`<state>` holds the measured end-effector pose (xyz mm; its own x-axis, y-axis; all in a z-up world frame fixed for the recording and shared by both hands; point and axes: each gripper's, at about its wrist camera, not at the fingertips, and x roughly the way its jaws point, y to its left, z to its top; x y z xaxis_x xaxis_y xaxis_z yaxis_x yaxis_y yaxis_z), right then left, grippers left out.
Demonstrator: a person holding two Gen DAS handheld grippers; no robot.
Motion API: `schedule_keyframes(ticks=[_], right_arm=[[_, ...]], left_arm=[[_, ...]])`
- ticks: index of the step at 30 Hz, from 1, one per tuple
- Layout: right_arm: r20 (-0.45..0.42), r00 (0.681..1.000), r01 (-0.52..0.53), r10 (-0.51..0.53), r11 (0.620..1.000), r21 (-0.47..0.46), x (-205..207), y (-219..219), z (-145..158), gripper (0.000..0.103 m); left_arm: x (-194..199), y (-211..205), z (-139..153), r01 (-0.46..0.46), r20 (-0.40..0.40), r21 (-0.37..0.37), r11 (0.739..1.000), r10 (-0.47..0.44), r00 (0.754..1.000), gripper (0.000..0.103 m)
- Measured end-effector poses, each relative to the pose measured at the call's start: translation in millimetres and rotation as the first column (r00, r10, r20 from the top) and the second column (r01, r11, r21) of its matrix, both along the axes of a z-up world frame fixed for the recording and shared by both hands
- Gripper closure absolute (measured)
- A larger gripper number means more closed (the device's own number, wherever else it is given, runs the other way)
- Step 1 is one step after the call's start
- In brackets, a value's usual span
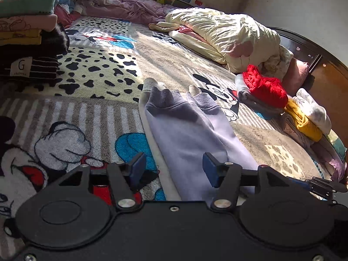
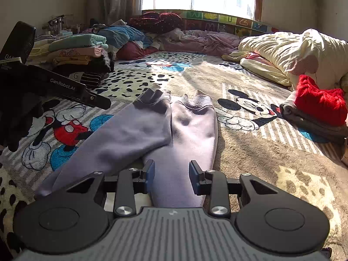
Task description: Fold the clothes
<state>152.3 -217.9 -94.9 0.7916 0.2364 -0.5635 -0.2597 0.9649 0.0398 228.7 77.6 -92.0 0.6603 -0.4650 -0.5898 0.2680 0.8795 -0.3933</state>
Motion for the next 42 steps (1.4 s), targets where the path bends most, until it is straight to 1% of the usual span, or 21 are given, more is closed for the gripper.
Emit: schedule_keyframes(ticks=[2, 4, 5, 7, 10, 12, 17, 20, 22, 23, 24, 25, 27, 30, 33, 35, 37, 38, 39, 40, 42], right_arm=[[-0.038, 0.997, 0.072, -0.070, 0.995, 0.066, -16, -23, -6, 0.055], [-0.102, 0.985, 0.154, -0.137, 0.973, 0.173, -25, -47, -17, 0.052], [-0.150, 0.974, 0.204, -0.169, 0.944, 0.261, -30, -61, -26, 0.052], [-0.235, 0.950, 0.290, -0.206, 0.859, 0.422, -37, -81, -44, 0.052], [-0.317, 0.926, 0.359, -0.207, 0.747, 0.560, -44, -94, -65, 0.051], [-0.343, 0.921, 0.367, -0.183, 0.704, 0.608, -49, -92, -72, 0.051], [-0.383, 0.905, 0.410, -0.188, 0.632, 0.658, -50, -78, -82, 0.052], [-0.407, 0.894, 0.436, -0.184, 0.562, 0.703, -46, -73, -89, 0.052], [-0.411, 0.895, 0.435, -0.175, 0.551, 0.713, -43, -69, -91, 0.055], [-0.414, 0.895, 0.432, -0.165, 0.548, 0.716, -41, -68, -92, 0.059], [-0.428, 0.890, 0.440, -0.157, 0.544, 0.715, -38, -67, -94, 0.076], [-0.446, 0.882, 0.451, -0.149, 0.536, 0.713, -36, -67, -98, 0.093], [-0.456, 0.878, 0.463, -0.146, 0.501, 0.731, -36, -68, -104, 0.094], [-0.418, 0.897, 0.424, -0.140, 0.541, 0.727, -44, -63, -94, 0.095], [-0.378, 0.919, 0.369, -0.112, 0.583, 0.724, -60, -60, -83, 0.095], [-0.371, 0.923, 0.342, -0.097, 0.648, 0.680, -70, -58, -80, 0.096], [-0.355, 0.930, 0.310, -0.090, 0.710, 0.632, -78, -57, -75, 0.095], [-0.339, 0.936, 0.294, -0.092, 0.735, 0.611, -81, -56, -70, 0.094], [-0.322, 0.942, 0.277, -0.094, 0.759, 0.589, -83, -56, -66, 0.091], [-0.288, 0.952, 0.250, -0.101, 0.798, 0.548, -89, -56, -57, 0.090], [-0.200, 0.975, 0.178, -0.100, 0.889, 0.422, -100, -49, -35, 0.090]], left_arm=[[-23, 8, -7, -0.045, -0.055, -0.068, 0.997, 0.042, 0.998, 0.043], [-41, 16, -20, -0.105, -0.122, -0.136, 0.985, 0.089, 0.989, 0.043], [-50, 19, -26, -0.136, -0.157, -0.169, 0.976, 0.110, 0.981, 0.043], [-65, 25, -40, -0.201, -0.234, -0.242, 0.949, 0.144, 0.961, 0.043], [-83, 25, -54, -0.262, -0.307, -0.322, 0.910, 0.161, 0.938, 0.043], [-89, 20, -60, -0.283, -0.336, -0.351, 0.892, 0.163, 0.928, 0.042], [-82, 4, -59, -0.352, -0.358, -0.380, 0.855, 0.215, 0.909, 0.039], [-77, -8, -63, -0.354, -0.367, -0.381, 0.854, 0.212, 0.906, 0.040], [-75, -11, -69, -0.367, -0.383, -0.373, 0.852, 0.219, 0.897, 0.060], [-75, -11, -72, -0.379, -0.397, -0.369, 0.849, 0.225, 0.890, 0.080], [-75, -11, -74, -0.390, -0.410, -0.365, 0.845, 0.230, 0.882, 0.094], [-76, -8, -78, -0.398, -0.418, -0.372, 0.838, 0.231, 0.878, 0.095], [-81, -5, -80, -0.380, -0.410, -0.395, 0.837, 0.209, 0.888, 0.098], [-92, -1, -79, -0.347, -0.400, -0.398, 0.849, 0.180, 0.899, 0.099], [-110, 6, -79, -0.332, -0.406, -0.391, 0.858, 0.163, 0.899, 0.099], [-116, 11, -81, -0.312, -0.398, -0.384, 0.869, 0.150, 0.905, 0.097], [-118, 16, -80, -0.288, -0.393, -0.380, 0.879, 0.129, 0.910, 0.087], [-122, 19, -71, -0.262, -0.359, -0.356, 0.897, 0.127, 0.925, 0.077], [-126, 21, -61, -0.231, -0.322, -0.327, 0.916, 0.122, 0.939, 0.062], [-131, 19, -49, -0.179, -0.266, -0.271, 0.946, 0.105, 0.958, 0.056], [-143, 10, -26, -0.049, -0.118, -0.116, 0.992, 0.035, 0.992, 0.055]])
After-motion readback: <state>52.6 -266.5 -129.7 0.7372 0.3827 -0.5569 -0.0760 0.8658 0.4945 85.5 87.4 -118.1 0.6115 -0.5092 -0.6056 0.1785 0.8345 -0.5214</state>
